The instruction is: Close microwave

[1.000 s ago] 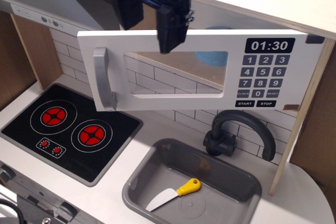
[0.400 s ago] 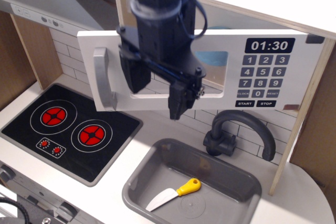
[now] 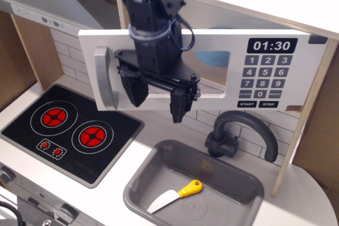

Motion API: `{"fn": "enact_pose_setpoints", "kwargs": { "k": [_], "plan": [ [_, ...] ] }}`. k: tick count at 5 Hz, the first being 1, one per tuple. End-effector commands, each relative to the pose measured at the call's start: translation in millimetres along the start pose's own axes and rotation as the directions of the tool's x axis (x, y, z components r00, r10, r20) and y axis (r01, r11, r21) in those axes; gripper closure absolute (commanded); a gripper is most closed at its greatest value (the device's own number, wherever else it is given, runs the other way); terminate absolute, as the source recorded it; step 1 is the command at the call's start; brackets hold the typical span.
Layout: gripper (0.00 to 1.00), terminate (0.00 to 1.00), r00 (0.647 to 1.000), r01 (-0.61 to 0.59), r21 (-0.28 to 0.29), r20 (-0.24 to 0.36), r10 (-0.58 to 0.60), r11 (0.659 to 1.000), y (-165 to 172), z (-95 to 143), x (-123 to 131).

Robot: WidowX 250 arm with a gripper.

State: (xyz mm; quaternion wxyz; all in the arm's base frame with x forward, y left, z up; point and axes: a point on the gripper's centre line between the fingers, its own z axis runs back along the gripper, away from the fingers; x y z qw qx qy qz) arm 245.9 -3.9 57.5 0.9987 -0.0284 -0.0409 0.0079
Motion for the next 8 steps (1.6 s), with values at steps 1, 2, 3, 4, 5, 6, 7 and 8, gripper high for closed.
{"fn": "enact_pose_setpoints", "kwargs": {
  "k": [1,2,3,4,5,6,7,8],
  "plan": [
    [0.00,0.00,0.992,-0.043,0.034,0.122,0.039,0.998,31.9,8.7,36.1],
    [0.00,0.00,0.986,-0.042,0.024,0.161,0.037,0.999,39.4,11.1,59.6],
    [0.00,0.00,0.978,0.029,0.012,0.205,-0.031,1.000,41.8,8.2,75.9],
    [0.00,0.00,0.962,0.073,0.031,0.262,-0.078,0.997,44.1,8.6,85.3],
    [0.00,0.00,0.954,0.100,0.017,0.283,-0.101,0.995,44.1,13.3,87.6],
    [0.00,0.00,0.935,0.121,0.005,0.336,-0.115,0.993,46.4,16.3,89.7],
    [0.00,0.00,0.922,0.110,0.023,0.370,-0.111,0.994,48.5,10.9,93.9],
    [0.00,0.00,0.914,0.110,0.016,0.390,-0.108,0.994,50.0,14.3,97.0]
  ]
}}
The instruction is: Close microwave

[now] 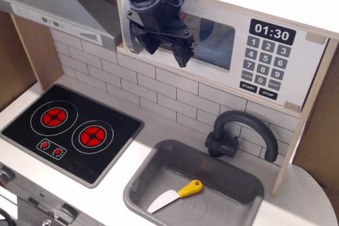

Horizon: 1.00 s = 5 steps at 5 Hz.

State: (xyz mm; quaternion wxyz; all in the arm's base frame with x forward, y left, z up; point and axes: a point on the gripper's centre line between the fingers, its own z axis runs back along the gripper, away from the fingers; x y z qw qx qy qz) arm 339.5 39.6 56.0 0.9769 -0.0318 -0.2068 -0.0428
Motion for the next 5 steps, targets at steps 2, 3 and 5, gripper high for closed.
{"fn": "enact_pose_setpoints", "kwargs": {
  "k": [2,3,5],
  "plan": [
    [0.00,0.00,0.979,0.026,0.016,-0.203,-0.022,1.000,7.8,55.8,-59.2],
    [0.00,0.00,0.956,0.040,0.043,-0.294,-0.025,0.998,1.7,67.9,-93.8],
    [0.00,1.00,0.956,0.040,0.043,-0.294,-0.025,0.998,1.7,67.9,-93.8]
  ]
}}
